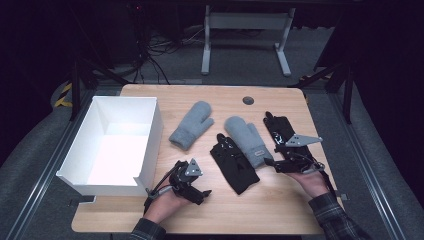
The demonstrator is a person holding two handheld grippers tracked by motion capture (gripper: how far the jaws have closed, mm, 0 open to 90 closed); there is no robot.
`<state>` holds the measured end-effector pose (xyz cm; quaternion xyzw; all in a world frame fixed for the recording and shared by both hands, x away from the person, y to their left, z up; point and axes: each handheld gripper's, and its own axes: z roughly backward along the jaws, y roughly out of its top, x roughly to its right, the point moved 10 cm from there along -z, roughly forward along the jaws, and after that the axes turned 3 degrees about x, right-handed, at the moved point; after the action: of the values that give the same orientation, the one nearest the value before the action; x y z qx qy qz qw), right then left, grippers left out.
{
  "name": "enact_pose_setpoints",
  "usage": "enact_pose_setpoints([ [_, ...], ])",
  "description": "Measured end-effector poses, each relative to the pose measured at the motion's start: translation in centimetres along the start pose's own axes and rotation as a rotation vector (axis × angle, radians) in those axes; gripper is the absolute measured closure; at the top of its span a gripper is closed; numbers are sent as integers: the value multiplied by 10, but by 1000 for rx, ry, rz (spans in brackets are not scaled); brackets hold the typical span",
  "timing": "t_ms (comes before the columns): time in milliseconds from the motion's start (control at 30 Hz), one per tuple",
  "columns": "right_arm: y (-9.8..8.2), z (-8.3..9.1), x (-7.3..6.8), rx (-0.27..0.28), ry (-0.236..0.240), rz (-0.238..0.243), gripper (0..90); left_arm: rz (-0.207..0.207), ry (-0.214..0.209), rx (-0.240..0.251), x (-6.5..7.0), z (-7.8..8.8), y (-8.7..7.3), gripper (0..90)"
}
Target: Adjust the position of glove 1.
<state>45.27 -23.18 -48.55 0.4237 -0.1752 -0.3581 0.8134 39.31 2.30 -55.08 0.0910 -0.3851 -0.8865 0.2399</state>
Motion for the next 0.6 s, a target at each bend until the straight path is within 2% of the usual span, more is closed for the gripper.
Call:
enact_pose_setpoints([
  [233, 16, -20, 1, 9, 5, -13, 249, 1, 1, 0, 0, 0, 0, 5],
  [367, 20, -36, 2, -7, 1, -14, 248, 1, 1, -1, 0, 0, 0, 4],
  [500, 22, -51, 2, -12, -1, -19, 248, 0, 1, -1, 0, 0, 0, 5],
  [600, 16, -64, 1, -50, -2, -10, 245, 1, 1, 0, 0, 0, 0, 5],
])
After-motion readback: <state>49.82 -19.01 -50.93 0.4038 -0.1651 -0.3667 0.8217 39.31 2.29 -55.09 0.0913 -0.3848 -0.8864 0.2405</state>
